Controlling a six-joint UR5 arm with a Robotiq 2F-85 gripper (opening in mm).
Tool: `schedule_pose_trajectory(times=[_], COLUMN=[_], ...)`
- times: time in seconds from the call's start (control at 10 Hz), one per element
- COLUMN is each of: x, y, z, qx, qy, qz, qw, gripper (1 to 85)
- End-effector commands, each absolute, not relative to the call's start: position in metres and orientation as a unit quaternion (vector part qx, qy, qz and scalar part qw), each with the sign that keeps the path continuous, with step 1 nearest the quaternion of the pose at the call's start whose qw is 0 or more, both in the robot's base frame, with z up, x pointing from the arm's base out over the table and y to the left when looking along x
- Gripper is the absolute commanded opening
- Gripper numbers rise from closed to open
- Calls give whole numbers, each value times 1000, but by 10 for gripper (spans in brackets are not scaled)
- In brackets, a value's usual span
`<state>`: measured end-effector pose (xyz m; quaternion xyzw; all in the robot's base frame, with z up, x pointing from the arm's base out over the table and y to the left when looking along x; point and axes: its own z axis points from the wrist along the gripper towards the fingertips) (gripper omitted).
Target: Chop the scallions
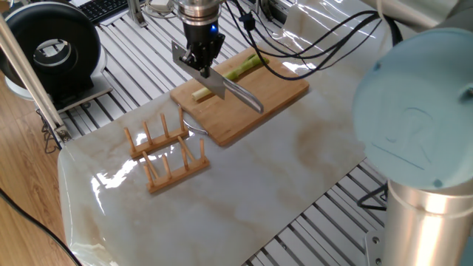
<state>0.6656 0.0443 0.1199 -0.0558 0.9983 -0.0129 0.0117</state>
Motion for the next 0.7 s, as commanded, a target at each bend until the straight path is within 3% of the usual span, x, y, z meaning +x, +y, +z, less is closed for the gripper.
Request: schedule_pose_trajectory(times=[0.0, 0.3, 0.6], x=[694, 683, 660], y=[38, 25, 58], z=[106, 114, 118], qx=[-23, -30, -2], qy=[999, 999, 999], qz=[-14, -27, 30], qw=[29, 19, -24], gripper=[10, 10, 10])
